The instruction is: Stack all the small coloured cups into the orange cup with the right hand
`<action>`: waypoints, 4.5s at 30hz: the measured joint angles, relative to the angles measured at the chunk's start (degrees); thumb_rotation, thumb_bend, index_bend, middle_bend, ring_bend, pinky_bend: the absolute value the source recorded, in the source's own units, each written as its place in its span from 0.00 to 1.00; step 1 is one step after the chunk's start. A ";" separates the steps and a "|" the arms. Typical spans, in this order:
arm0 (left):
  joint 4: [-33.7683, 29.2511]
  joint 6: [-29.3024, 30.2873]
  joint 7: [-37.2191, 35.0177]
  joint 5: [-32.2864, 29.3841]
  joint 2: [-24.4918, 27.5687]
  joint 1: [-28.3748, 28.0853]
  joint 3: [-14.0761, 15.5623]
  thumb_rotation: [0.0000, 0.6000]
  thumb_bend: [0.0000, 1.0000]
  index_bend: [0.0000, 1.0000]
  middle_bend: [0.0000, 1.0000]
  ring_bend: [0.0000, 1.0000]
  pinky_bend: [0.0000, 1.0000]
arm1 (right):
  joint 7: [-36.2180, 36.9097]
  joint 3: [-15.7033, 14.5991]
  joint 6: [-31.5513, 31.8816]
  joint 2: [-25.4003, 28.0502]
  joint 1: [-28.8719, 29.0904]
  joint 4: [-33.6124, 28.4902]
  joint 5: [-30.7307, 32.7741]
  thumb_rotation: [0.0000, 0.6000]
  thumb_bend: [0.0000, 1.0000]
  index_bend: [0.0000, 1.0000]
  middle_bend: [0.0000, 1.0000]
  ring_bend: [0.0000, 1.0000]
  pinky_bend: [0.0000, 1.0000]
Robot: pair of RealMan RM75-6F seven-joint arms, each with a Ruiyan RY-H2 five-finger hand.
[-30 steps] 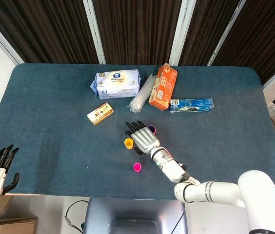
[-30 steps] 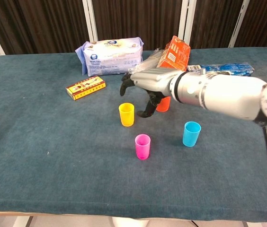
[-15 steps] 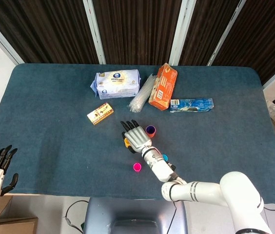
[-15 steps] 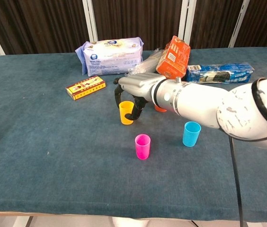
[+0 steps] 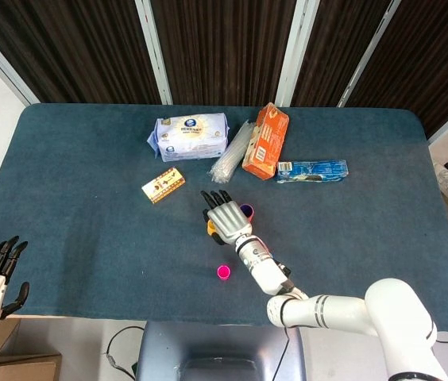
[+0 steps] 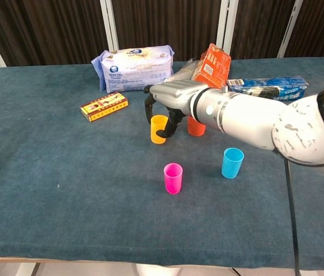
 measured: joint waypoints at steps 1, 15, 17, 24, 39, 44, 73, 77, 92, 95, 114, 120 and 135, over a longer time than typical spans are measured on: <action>0.02 -0.05 -0.03 -0.03 0.00 -0.02 -0.01 1.00 0.47 0.00 0.00 0.01 0.10 | 0.19 0.20 0.46 0.40 -0.15 -0.63 -0.30 1.00 0.48 0.62 0.02 0.00 0.00; 0.09 -1.25 1.12 0.06 -0.68 -0.64 0.11 1.00 0.47 0.00 0.00 0.01 0.10 | -2.34 0.62 6.29 10.76 -4.07 -8.45 1.11 1.00 0.48 0.62 0.03 0.00 0.00; 0.11 -1.41 1.28 0.00 -0.78 -0.75 0.09 1.00 0.47 0.00 0.00 0.01 0.10 | -2.53 0.20 5.69 10.55 -4.07 -7.51 1.35 1.00 0.48 0.62 0.03 0.00 0.00; 0.14 -1.31 1.06 -0.08 -0.67 -0.74 0.05 1.00 0.47 0.00 0.00 0.01 0.10 | -3.31 -1.12 4.67 8.66 -3.87 -4.61 1.53 1.00 0.48 0.61 0.03 0.00 0.00; 0.08 -1.09 0.90 -0.28 -0.44 -0.56 0.03 1.00 0.47 0.00 0.00 0.01 0.10 | -1.03 -4.96 6.75 16.21 -7.88 -19.34 -7.04 1.00 0.47 0.13 0.00 0.00 0.00; -0.15 -0.88 1.64 0.30 -0.69 -0.52 0.25 1.00 0.47 0.00 0.00 0.01 0.10 | 1.59 -10.36 7.67 22.56 -11.48 -27.98 -17.80 1.00 0.47 0.20 0.00 0.00 0.00; -0.23 -0.95 1.51 0.64 -0.68 -0.55 0.52 1.00 0.47 0.00 0.00 0.01 0.10 | -0.79 -15.52 2.51 20.47 -15.62 -20.61 -18.83 1.00 0.47 0.51 0.00 0.00 0.00; -0.25 -0.93 1.48 0.65 -0.66 -0.51 0.55 1.00 0.47 0.00 0.00 0.01 0.10 | -0.72 -15.21 2.72 19.76 -15.81 -20.01 -19.26 1.00 0.47 0.58 0.01 0.00 0.00; -0.15 -1.78 2.24 -0.04 -1.06 -0.91 0.31 1.00 0.47 0.00 0.00 0.01 0.10 | 3.89 -3.35 8.90 18.49 -15.10 -18.89 -17.85 1.00 0.47 0.65 0.07 0.00 0.00; -0.07 -1.98 2.41 -0.04 -1.18 -1.04 0.31 1.00 0.47 0.00 0.00 0.01 0.10 | 2.39 -0.09 8.78 16.07 -12.88 -15.70 -13.65 1.00 0.47 0.65 0.07 0.00 0.00; 0.00 -1.20 1.20 0.19 -0.56 -0.68 0.36 1.00 0.47 0.00 0.00 0.01 0.10 | -4.81 0.34 5.96 6.88 -6.92 -3.96 -3.12 1.00 0.47 0.55 0.07 0.00 0.00; 0.01 -1.22 1.01 0.22 -0.50 -0.70 0.36 1.00 0.47 0.00 0.00 0.01 0.10 | -7.23 -0.87 5.10 8.57 -7.20 -6.83 0.10 1.00 0.47 0.06 0.00 0.00 0.00; -0.10 -1.50 1.98 0.47 -0.96 -0.92 0.47 1.00 0.47 0.00 0.00 0.01 0.10 | -7.39 -12.67 5.04 16.21 -11.04 -26.73 -18.23 1.00 0.47 0.20 0.00 0.00 0.00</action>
